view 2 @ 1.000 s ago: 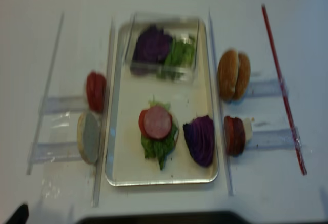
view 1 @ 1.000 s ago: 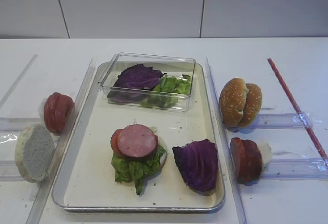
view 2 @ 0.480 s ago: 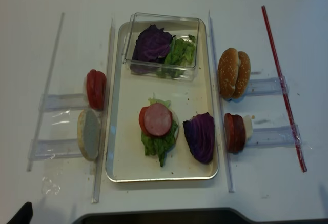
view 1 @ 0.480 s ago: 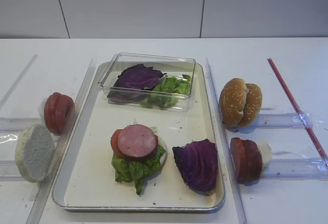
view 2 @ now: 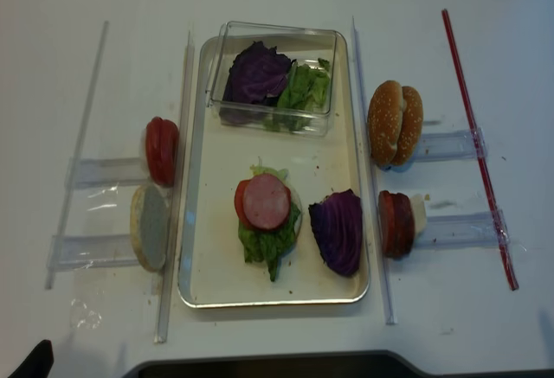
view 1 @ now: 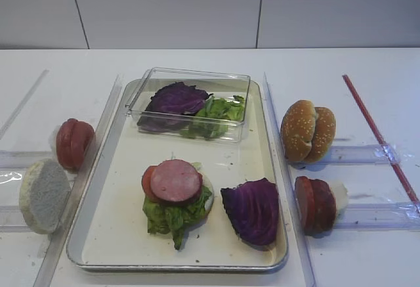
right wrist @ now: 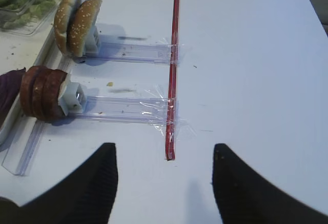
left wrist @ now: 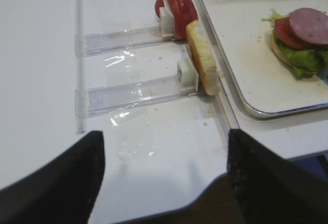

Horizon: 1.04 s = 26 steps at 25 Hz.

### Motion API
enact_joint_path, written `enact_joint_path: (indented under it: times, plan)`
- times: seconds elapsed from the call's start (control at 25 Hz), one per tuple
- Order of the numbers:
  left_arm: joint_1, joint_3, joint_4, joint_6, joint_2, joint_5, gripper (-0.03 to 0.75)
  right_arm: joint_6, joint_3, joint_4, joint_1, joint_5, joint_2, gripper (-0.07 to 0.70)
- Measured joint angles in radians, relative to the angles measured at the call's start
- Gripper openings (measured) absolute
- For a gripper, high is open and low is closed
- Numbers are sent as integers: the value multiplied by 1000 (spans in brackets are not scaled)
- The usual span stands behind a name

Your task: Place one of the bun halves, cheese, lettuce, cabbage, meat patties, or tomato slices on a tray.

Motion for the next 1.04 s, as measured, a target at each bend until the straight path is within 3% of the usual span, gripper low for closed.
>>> enact_joint_path:
  times: [1.04]
  plan:
    - [0, 0, 0, 0, 0, 0, 479, 0, 0, 0, 0, 0, 0, 428]
